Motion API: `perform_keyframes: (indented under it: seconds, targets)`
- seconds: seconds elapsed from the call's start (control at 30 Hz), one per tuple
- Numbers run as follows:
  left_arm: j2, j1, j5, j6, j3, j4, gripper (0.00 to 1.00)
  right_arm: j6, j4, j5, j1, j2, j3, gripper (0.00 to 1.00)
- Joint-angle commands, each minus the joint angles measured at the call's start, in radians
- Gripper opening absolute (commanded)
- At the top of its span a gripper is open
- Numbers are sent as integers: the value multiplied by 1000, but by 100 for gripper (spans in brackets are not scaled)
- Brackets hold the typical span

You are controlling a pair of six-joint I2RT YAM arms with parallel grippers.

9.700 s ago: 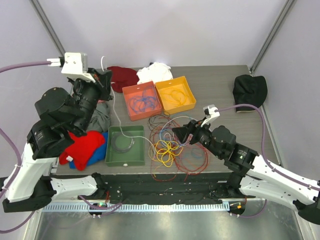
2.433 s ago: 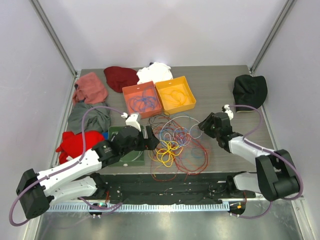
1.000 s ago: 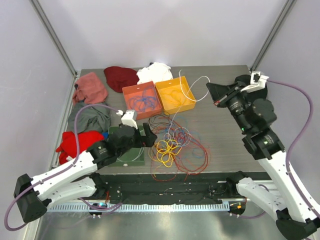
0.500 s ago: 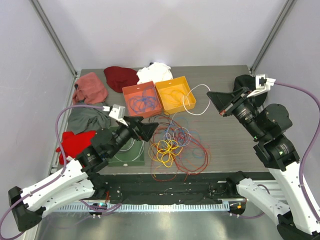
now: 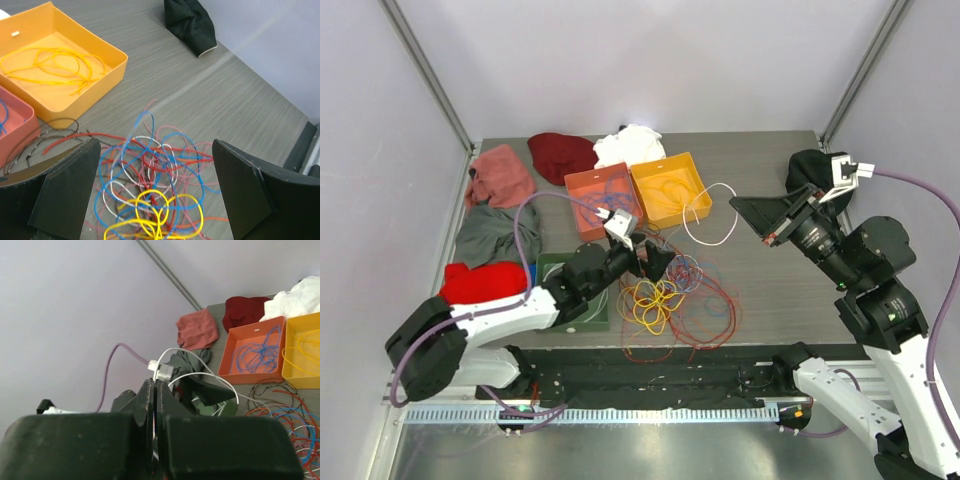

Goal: Untangle the cables

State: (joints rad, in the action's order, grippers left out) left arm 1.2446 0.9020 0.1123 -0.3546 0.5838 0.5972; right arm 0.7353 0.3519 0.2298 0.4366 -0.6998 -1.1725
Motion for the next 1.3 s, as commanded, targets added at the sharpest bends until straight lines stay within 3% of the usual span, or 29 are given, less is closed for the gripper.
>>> perform_keyframes:
  seconds: [0.0, 0.2, 0.3, 0.33, 0.37, 0.43, 0.47, 0.53, 0.67, 0.7, 0.73, 0.77, 0.8, 0.9, 1.03, 1.27]
  targets:
    - [81, 3, 33, 65, 96, 199, 99, 32, -11, 68, 1, 17, -79, 1]
    - [189, 3, 0, 88, 192, 219, 97, 35, 9, 74, 2, 45, -73, 1]
    - [226, 3, 4, 91, 231, 222, 83, 33, 19, 74, 2, 55, -67, 1]
    - [230, 3, 4, 91, 238, 222, 76, 29, 24, 63, 2, 57, -69, 1]
    - [230, 2, 4, 91, 240, 220, 59, 26, 33, 59, 1, 60, -69, 1]
    - [214, 3, 6, 85, 232, 207, 40, 10, 51, 46, 2, 71, -67, 1]
    - [204, 3, 10, 85, 229, 199, 23, 7, 55, 34, 2, 74, -62, 1]
    - [152, 2, 13, 91, 223, 136, 2, -4, 67, 22, 2, 85, -58, 1]
    - [-3, 2, -11, 118, 241, -46, 0, -30, 84, -12, 2, 106, -23, 3]
    - [-32, 2, -19, 127, 260, -103, 0, -37, 91, -33, 2, 114, -12, 11]
    - [-66, 2, -22, 137, 322, -249, 0, -43, 96, -47, 1, 123, 0, 26]
    - [-114, 2, -22, 140, 361, -314, 0, -53, 96, -61, 2, 140, 29, 30]
    - [-134, 2, -20, 144, 404, -371, 0, -57, 101, -82, 1, 148, 45, 45]
    - [-178, 2, -17, 140, 583, -558, 0, -62, 110, -112, 2, 172, 111, 59]
    - [-177, 0, -2, 135, 868, -744, 0, -66, 110, -141, 2, 194, 191, 61]
    - [-117, 2, 104, 195, 1165, -951, 0, -48, 93, -149, 1, 223, 312, 57]
